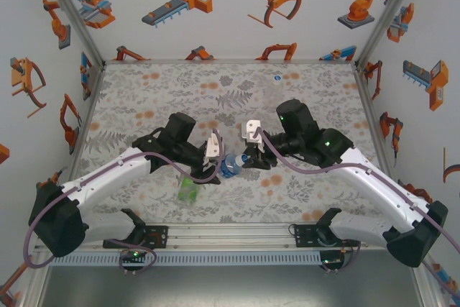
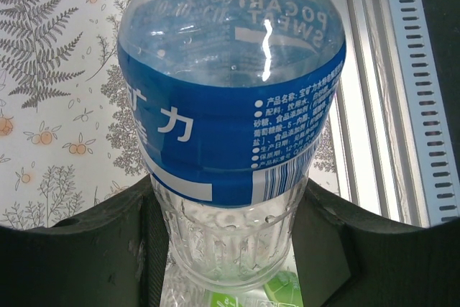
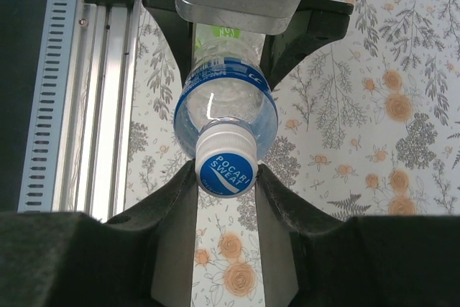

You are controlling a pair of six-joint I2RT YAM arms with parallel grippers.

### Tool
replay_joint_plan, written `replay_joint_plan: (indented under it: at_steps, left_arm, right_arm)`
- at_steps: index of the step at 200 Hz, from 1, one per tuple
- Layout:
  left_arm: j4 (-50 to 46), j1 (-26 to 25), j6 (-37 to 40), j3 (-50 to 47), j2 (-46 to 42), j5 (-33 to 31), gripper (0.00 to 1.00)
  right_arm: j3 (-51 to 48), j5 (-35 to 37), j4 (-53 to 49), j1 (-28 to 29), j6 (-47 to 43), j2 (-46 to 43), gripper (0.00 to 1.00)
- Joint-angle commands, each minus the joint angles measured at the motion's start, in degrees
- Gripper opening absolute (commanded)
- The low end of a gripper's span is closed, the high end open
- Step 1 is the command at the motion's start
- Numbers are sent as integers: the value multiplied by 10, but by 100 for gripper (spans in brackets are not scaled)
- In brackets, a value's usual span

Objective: Screw on the bottle caps

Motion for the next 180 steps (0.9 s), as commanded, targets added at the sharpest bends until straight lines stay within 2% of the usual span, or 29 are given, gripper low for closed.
replay_joint_plan:
  at_steps: [1, 22, 42, 71, 91, 104, 119, 154, 164, 173, 180]
  left_arm:
    - [-9, -2, 11, 18, -5, 3, 0]
    - [-5, -3, 7, 21, 4, -10, 0]
    - [1, -4, 4, 22, 11, -25, 0]
    - [21, -4, -8, 17, 17, -41, 0]
    - [32, -5, -15, 17, 20, -43, 0]
    - [38, -5, -17, 15, 21, -45, 0]
    - [47, -6, -21, 12, 22, -46, 0]
    - [64, -6, -36, 12, 22, -44, 0]
    - [72, -6, -45, 11, 20, -42, 0]
    - [83, -7, -56, 8, 17, -37, 0]
    - [94, -7, -62, 3, 13, -32, 0]
  right_arm:
    - [18, -16, 27, 4, 35, 6, 16]
    - [8, 13, 51, 4, 150, 9, 0]
    - [-18, 91, 114, 3, 379, 5, 0]
    - [-64, 145, 192, 4, 688, -1, 0]
    - [-77, 187, 179, 3, 868, 5, 0]
    - [-72, 202, 148, 4, 940, 13, 0]
    - [-59, 221, 114, 6, 964, 20, 0]
    - [-37, 283, 86, 8, 889, 7, 0]
    - [-39, 290, 98, 8, 854, -5, 17]
    - [-38, 293, 106, 8, 815, -17, 38]
    - [-37, 296, 113, 8, 780, -28, 47]
